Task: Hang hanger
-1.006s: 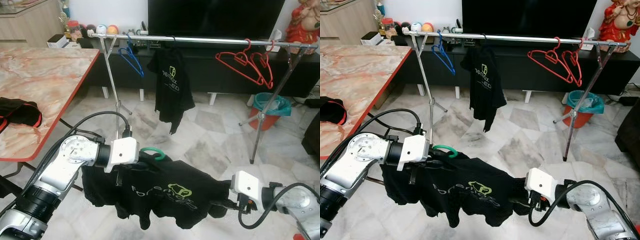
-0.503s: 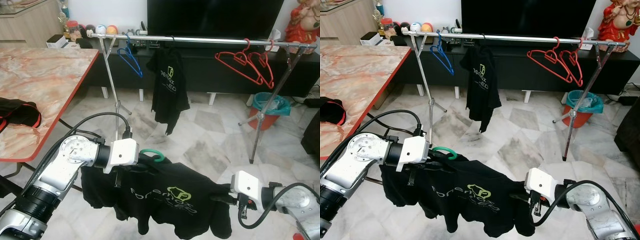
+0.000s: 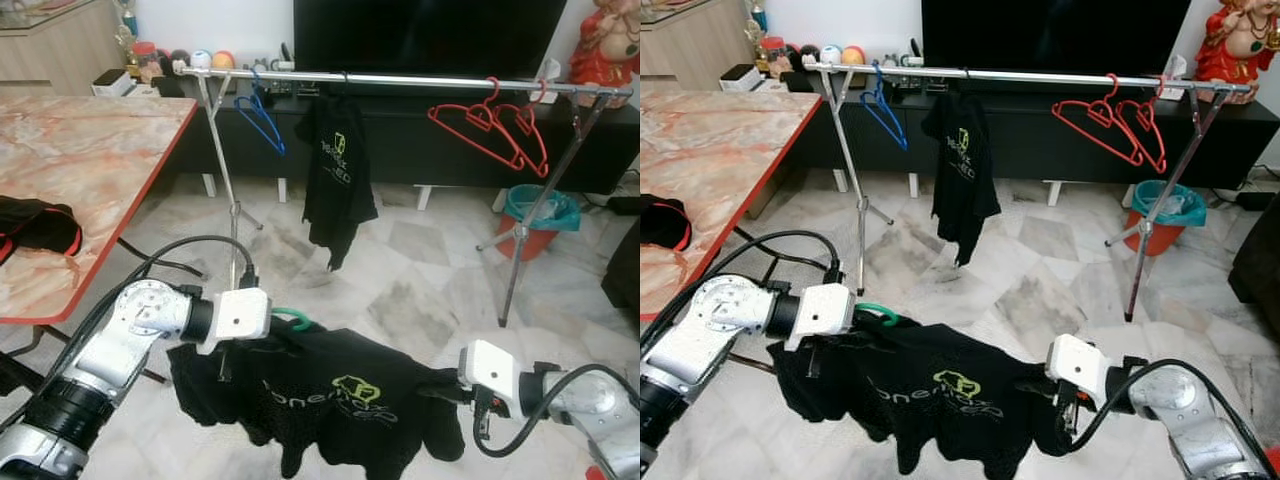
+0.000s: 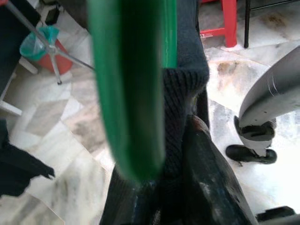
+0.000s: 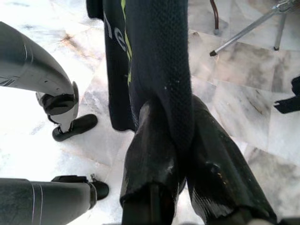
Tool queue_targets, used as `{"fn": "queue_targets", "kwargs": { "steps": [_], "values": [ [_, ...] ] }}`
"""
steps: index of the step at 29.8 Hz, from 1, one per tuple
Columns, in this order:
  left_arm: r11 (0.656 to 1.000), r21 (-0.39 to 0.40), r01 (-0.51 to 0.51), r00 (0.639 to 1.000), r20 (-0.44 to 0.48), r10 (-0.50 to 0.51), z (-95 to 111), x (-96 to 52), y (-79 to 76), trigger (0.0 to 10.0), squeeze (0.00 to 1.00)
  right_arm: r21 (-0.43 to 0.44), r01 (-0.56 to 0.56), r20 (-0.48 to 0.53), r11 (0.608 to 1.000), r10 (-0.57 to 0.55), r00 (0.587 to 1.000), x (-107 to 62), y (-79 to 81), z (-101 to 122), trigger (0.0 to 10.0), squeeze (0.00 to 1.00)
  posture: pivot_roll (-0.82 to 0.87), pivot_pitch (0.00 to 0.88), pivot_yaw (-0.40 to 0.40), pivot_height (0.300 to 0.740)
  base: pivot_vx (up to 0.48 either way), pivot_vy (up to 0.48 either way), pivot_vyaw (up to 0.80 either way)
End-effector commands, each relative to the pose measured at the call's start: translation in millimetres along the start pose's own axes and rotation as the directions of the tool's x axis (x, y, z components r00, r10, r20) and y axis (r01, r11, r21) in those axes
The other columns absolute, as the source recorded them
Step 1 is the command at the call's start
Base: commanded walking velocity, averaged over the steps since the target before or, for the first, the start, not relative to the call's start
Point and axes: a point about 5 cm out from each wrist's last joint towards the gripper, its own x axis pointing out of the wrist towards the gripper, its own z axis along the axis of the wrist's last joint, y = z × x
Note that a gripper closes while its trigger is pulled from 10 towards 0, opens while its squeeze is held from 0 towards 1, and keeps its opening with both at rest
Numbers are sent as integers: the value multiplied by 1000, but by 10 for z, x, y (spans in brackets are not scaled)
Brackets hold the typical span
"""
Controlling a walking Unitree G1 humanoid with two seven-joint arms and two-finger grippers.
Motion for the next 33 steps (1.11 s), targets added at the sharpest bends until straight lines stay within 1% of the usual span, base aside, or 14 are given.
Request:
{"fn": "queue_targets", "kwargs": {
  "steps": [1,10,14,15,16,17,18,21,22,23,30,31,32,33],
  "values": [
    [999,-23,-48,997,-69,46,-103,-192,29,10000,0,6,24,-39,1000,-23,999,-78,-44,-54,0,0,3,0,-19,740,0,0,0],
    [995,-61,-78,992,-108,71,-215,-340,40,10000,0,6,20,-41,1000,-20,999,-91,-49,-58,0,0,6,0,-22,740,0,0,0],
    [994,-80,-75,996,-58,70,-144,-301,42,10000,0,5,14,-38,1000,-14,999,-70,-45,-52,0,0,9,0,-24,740,0,0,0],
    [994,-84,-64,998,-29,62,-98,-259,35,10000,0,-3,11,-41,1000,-11,999,-51,-39,-52,0,0,8,0,-24,740,0,0,0],
    [995,-86,-59,998,-6,58,-64,-229,35,10000,0,-6,10,-46,1000,-10,999,-41,-38,-56,9216,0,8,0,-24,740,0,0,0],
    [995,-86,-59,998,-6,58,-64,-229,35,10000,0,-6,10,-46,1000,-10,999,-41,-38,-56,9216,0,8,0,-24,740,0,0,0],
    [995,-84,-49,998,28,52,-4,-184,41,10000,0,-10,2,-50,1000,-3,999,-26,-31,-58,10000,0,5,0,-24,740,0,0,0],
    [997,-73,-41,998,48,44,46,-160,63,10000,0,1,-17,-48,1000,17,999,-20,-15,-56,10000,0,6,0,-24,740,0,0,0],
    [997,-66,-37,998,50,41,67,-161,77,10000,0,5,-25,-44,1000,25,999,-22,-12,-49,10000,722,6,0,-24,740,0,0,0],
    [997,-64,-37,998,50,40,75,-163,85,10000,0,11,-28,-43,1000,28,999,-23,-12,-49,10000,1000,6,0,-24,740,0,0,0],
    [998,-59,-33,998,53,36,118,-172,105,10000,0,-12,-31,-72,999,30,997,-22,-12,-81,10000,1000,7,0,-24,740,0,0,0],
    [998,-59,-32,998,56,35,126,-174,107,10000,0,-11,-32,-75,999,31,997,-22,-8,-88,10000,678,7,0,-24,740,0,0,0],
    [998,-59,-31,998,58,34,138,-177,110,10000,0,-13,-36,-86,999,35,996,-23,4,-107,10000,678,7,0,-24,740,0,0,0],
    [998,-58,-29,998,60,33,145,-178,112,10000,0,-12,-39,-89,999,38,995,-22,12,-116,10000,0,9,0,-24,740,0,0,0]
  ]
}}
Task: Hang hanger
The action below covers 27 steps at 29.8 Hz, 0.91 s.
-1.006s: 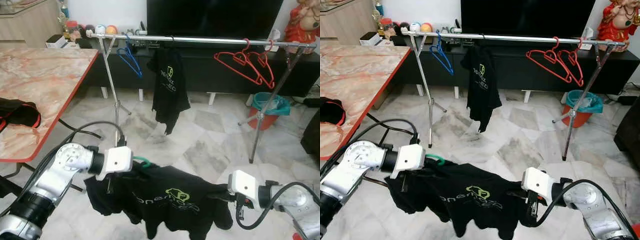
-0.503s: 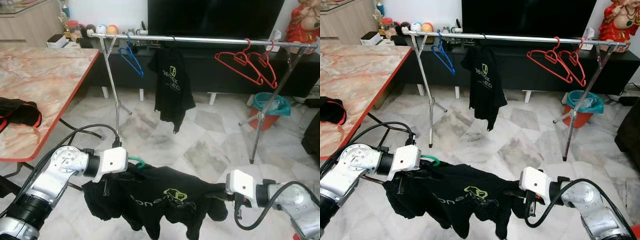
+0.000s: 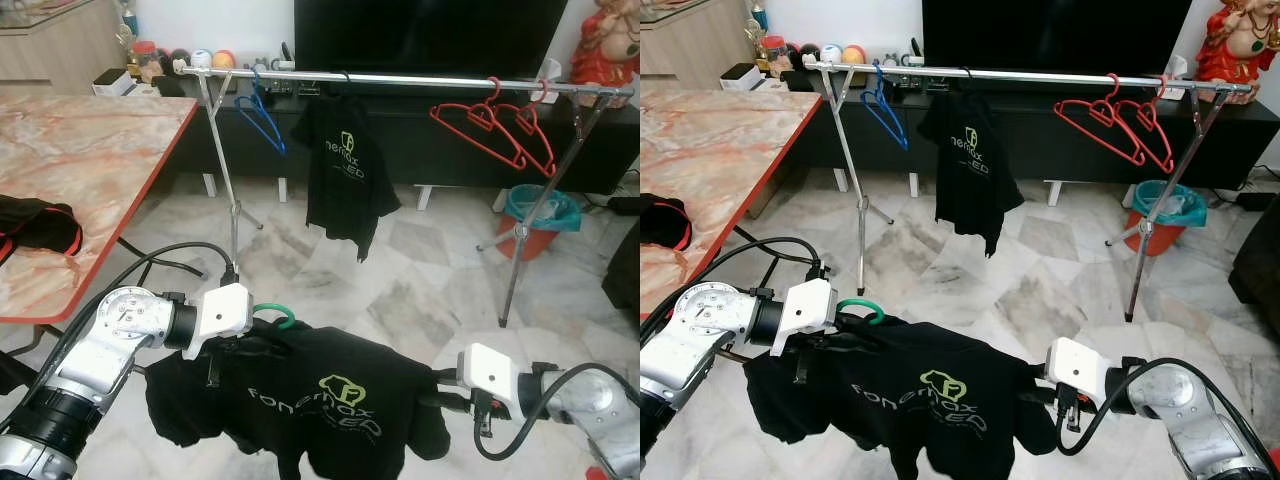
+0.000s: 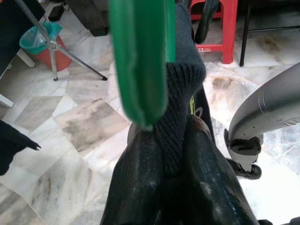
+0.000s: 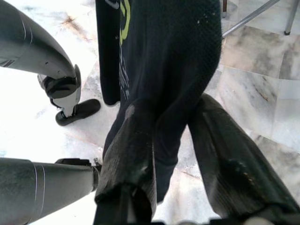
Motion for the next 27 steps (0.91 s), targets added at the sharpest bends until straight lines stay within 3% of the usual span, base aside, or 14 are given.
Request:
{"fn": "queue_targets", "kwargs": {
  "steps": [1,16,23,26,27],
  "values": [
    [999,36,-14,1000,22,13,127,-64,76,10000,0,-8,-15,-23,1000,15,1000,-6,27,-39,10000,0,9,0,-24,740,0,0,0],
    [999,42,3,998,64,-6,268,-45,85,10000,0,-3,7,2,1000,-7,1000,80,29,-38,10000,0,15,0,-26,740,0,0,0],
    [999,43,4,998,60,-7,269,-40,80,10000,0,-58,161,-6,985,-162,987,76,-144,-30,10000,0,15,0,-26,740,0,0,0],
    [999,41,8,998,61,-10,270,-29,68,10000,0,-55,166,0,985,-166,986,75,-160,-21,10000,0,14,0,-25,740,0,0,0],
    [999,41,8,998,60,-10,271,-29,68,10000,0,-54,161,2,985,-161,987,76,-156,-19,6627,0,14,0,-25,740,0,0,0]
  ]
}}
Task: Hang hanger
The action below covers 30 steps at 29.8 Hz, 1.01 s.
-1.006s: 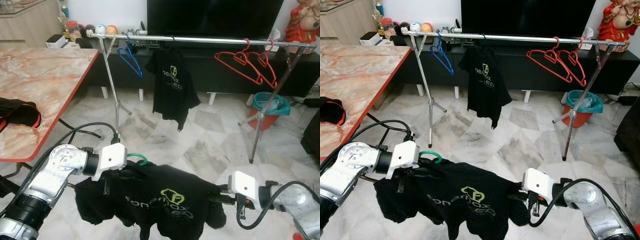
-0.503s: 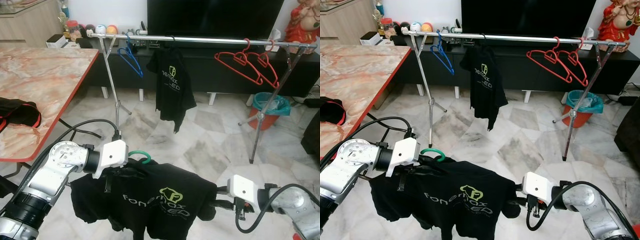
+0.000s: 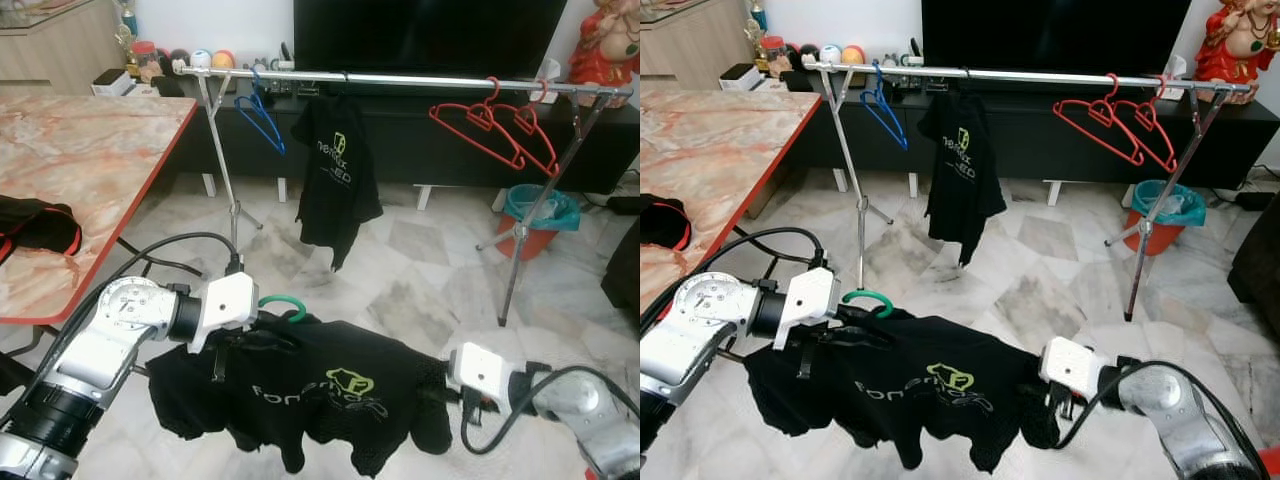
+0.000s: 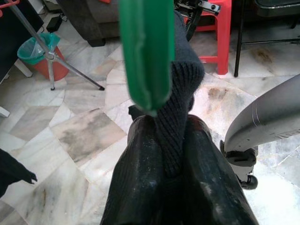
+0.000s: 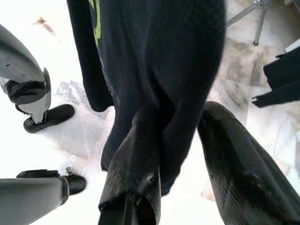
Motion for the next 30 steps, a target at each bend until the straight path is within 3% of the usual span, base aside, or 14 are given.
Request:
{"fn": "queue_targets", "kwargs": {
  "steps": [1,2,3,19,30],
  "values": [
    [999,47,-11,1000,20,10,121,-34,47,10000,0,-2,12,9,1000,-12,1000,-18,-33,10,6627,0,14,0,-25,740,0,0,0],
    [999,47,-11,1000,20,10,121,-34,48,10000,0,-1,10,10,1000,-10,1000,-17,-32,11,2392,0,14,0,-25,740,0,0,0],
    [999,46,-12,1000,20,11,121,-36,51,10000,0,4,-1,13,1000,1,1000,-13,-21,8,0,0,14,0,-25,740,0,0,0],
    [999,40,2,1000,11,-3,108,-30,31,10000,0,0,-30,18,1000,30,999,9,19,-7,0,0,13,0,-24,740,0,0,0],
    [996,30,-80,992,-94,82,-153,-78,42,10000,0,6,-45,11,999,45,999,14,28,-17,0,0,13,0,-23,740,0,0,0]
  ]
}}
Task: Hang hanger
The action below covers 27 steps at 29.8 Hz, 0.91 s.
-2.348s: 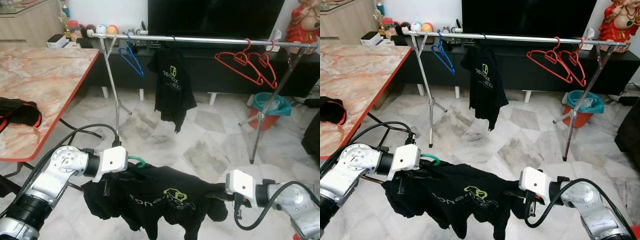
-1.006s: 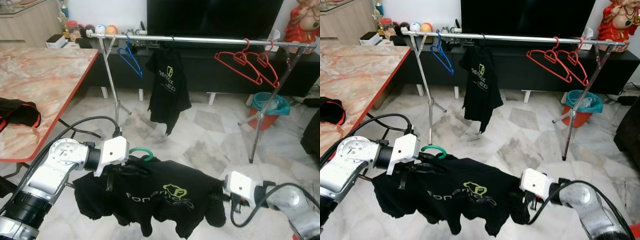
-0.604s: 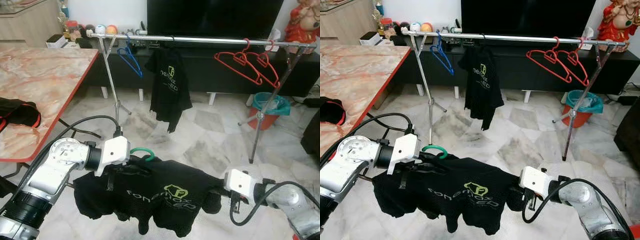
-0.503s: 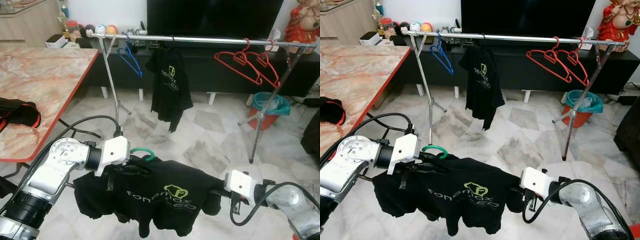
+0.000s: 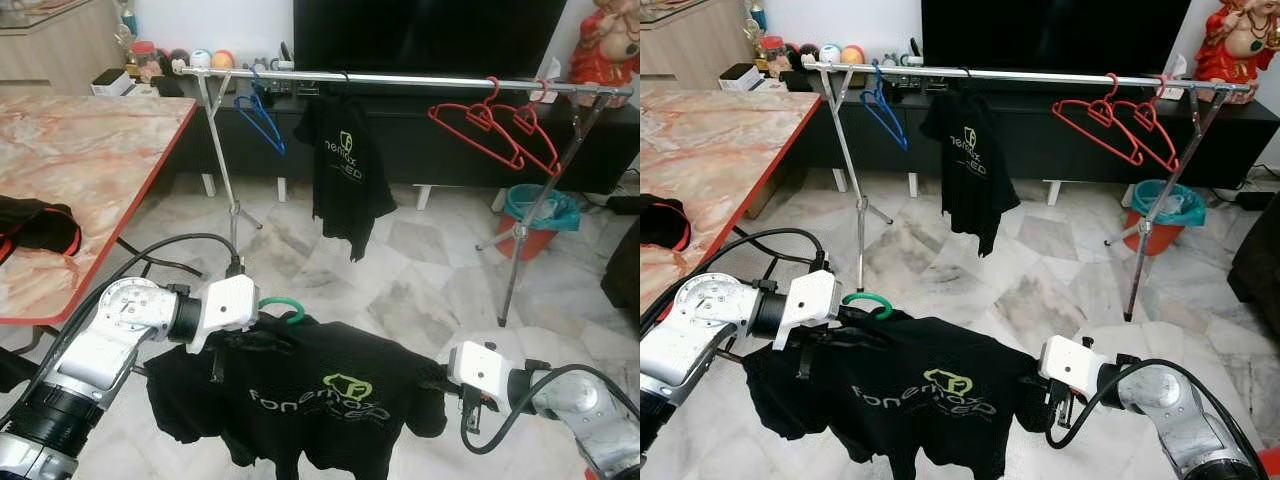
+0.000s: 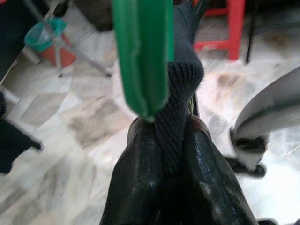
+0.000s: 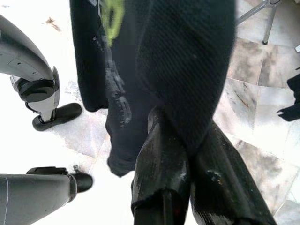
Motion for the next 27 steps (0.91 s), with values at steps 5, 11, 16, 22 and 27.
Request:
{"fn": "queue_targets", "kwargs": {
  "steps": [5,11,16,22,27],
  "values": [
    [995,-23,-92,995,-29,91,-140,-98,17,10000,0,-2,-1,-13,1000,1,1000,-11,-7,-14,0,0,13,0,-23,740,0,0,0],
    [960,-50,-276,961,-14,276,-226,-176,167,10000,0,-2,9,-22,1000,-9,1000,-20,-23,-20,0,0,12,0,-22,740,0,0,0],
    [939,-51,-339,937,-103,333,-391,-240,153,10000,0,-6,20,-39,1000,-20,999,-40,-42,-38,0,0,12,0,-21,740,0,0,0],
    [843,-112,-525,850,-26,526,-388,-247,284,10000,0,-7,19,-39,1000,-19,999,-2,-20,-32,0,0,14,0,-24,740,0,0,0],
    [771,-204,-604,775,75,627,-275,-244,385,10000,0,-3,13,-34,1000,-13,999,15,4,-29,0,0,14,3,-25,740,0,0,0]
  ]
}}
